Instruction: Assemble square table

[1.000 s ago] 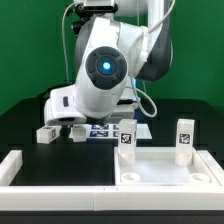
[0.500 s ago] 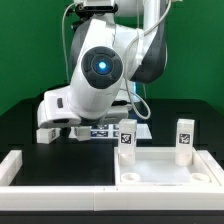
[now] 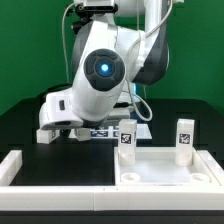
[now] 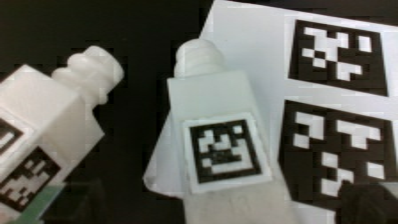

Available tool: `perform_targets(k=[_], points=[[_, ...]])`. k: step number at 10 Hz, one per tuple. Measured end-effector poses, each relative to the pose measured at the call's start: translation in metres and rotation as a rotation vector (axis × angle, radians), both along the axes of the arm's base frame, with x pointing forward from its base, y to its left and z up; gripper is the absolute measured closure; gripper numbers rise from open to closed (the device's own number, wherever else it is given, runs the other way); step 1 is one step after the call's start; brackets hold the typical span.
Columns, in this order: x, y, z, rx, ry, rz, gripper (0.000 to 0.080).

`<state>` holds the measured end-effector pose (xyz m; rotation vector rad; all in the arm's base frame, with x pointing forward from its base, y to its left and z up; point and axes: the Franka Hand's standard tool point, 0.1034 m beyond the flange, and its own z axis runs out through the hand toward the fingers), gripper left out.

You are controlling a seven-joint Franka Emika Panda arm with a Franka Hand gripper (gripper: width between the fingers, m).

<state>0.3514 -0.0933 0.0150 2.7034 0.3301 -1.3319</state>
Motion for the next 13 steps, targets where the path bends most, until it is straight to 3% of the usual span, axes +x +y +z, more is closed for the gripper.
perform_targets(k=[2, 4, 5, 6, 11, 12, 13], points=[[0.0, 0.0, 0.0, 0.0, -0.001, 0.001, 0.015], [0.0, 0.0, 0.0, 0.0, 0.0, 0.001, 0.0409], [0.0, 0.0, 0.0, 0.0, 0.0, 0.0, 0.0409], [0.0, 0.0, 0.0, 0.0, 0.0, 0.001, 0.0514], [0.0, 0.0, 0.0, 0.0, 0.0, 0.001, 0.0512], [0.001, 0.001, 0.004, -0.001, 0.008, 0.002, 0.0512], [0.012, 0.007, 0.026, 0.001, 0.022, 0.006, 0.0511]])
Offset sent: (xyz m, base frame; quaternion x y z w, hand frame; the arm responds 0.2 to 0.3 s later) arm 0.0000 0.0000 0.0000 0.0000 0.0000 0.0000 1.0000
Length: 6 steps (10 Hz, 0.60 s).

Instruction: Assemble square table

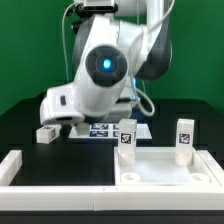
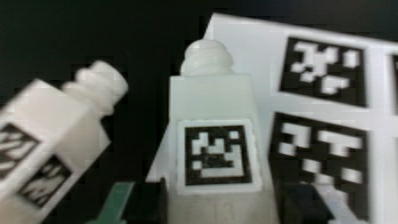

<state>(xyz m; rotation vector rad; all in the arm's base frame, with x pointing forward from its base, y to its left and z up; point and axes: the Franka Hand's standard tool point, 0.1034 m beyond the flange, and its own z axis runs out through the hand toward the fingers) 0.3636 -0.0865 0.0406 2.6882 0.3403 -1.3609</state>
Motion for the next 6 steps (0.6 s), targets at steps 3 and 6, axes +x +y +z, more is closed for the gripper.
perform_targets(k=[3, 6], points=[[0.035, 0.006, 0.074, 0.028, 0.001, 0.005, 0.0511], [0.041, 0.006, 0.076, 0.034, -0.049, 0.021, 0.0509]])
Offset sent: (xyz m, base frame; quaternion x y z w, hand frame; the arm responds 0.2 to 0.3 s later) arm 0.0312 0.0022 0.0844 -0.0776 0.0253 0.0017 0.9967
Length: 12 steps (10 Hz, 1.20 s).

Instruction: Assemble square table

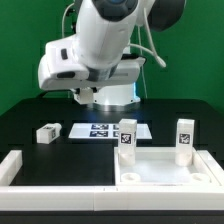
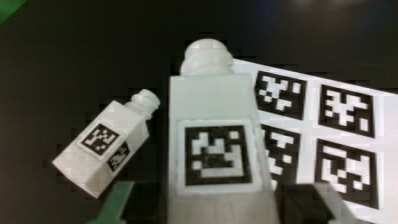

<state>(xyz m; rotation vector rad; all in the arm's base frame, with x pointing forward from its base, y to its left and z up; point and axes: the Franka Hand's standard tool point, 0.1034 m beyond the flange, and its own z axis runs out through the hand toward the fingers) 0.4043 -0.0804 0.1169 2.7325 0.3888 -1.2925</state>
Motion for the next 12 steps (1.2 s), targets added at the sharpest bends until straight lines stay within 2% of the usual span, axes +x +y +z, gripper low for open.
perform_targets(k=[1, 2, 3, 4, 5, 6, 7, 10, 11, 12], points=[[0.009, 0.001, -0.001, 0.017, -0.08, 0.01, 0.0509], [0.015, 0.011, 0.012, 0.023, -0.123, 0.013, 0.0509], [0.041, 0.03, 0.034, 0.041, -0.198, 0.02, 0.0509], [0.068, 0.041, 0.056, 0.052, -0.271, 0.024, 0.0509], [0.093, 0.047, 0.075, 0.039, -0.326, 0.025, 0.0509], [0.104, 0.049, 0.081, 0.038, -0.371, 0.027, 0.0509], [0.109, 0.048, 0.077, 0.057, -0.449, 0.037, 0.0509], [0.114, 0.051, 0.079, 0.09, -0.625, 0.036, 0.0509], [0.124, 0.072, 0.082, 0.089, -0.709, 0.011, 0.0509], [0.14, 0.103, 0.089, 0.111, -0.793, -0.042, 0.0509]])
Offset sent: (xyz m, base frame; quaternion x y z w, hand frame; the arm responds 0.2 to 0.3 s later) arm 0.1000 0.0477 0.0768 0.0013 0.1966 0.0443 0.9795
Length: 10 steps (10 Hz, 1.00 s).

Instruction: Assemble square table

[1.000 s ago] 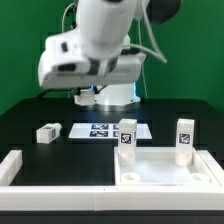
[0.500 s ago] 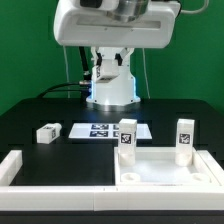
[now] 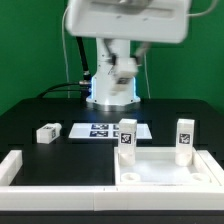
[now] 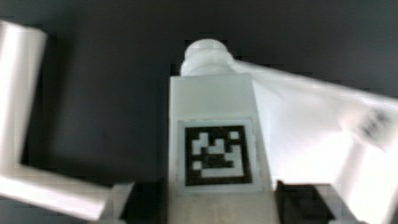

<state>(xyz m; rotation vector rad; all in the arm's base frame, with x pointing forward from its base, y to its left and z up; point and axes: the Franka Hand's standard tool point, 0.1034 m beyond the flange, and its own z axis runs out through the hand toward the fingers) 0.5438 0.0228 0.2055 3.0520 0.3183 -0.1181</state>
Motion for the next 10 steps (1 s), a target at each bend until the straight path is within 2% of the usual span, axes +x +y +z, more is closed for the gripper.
perform_targets(k=[1, 2, 3, 6, 9, 10], points=[[0.017, 0.016, 0.004, 0.005, -0.062, -0.039, 0.0509], [0.043, 0.036, 0.011, 0.028, -0.153, -0.082, 0.0509], [0.058, 0.045, 0.013, 0.062, -0.226, -0.099, 0.0509], [0.06, 0.042, 0.011, 0.095, -0.433, -0.08, 0.0509], [0.058, 0.041, 0.003, 0.101, -0.437, -0.081, 0.0509], [0.058, 0.043, -0.011, 0.145, -0.426, -0.12, 0.0509]])
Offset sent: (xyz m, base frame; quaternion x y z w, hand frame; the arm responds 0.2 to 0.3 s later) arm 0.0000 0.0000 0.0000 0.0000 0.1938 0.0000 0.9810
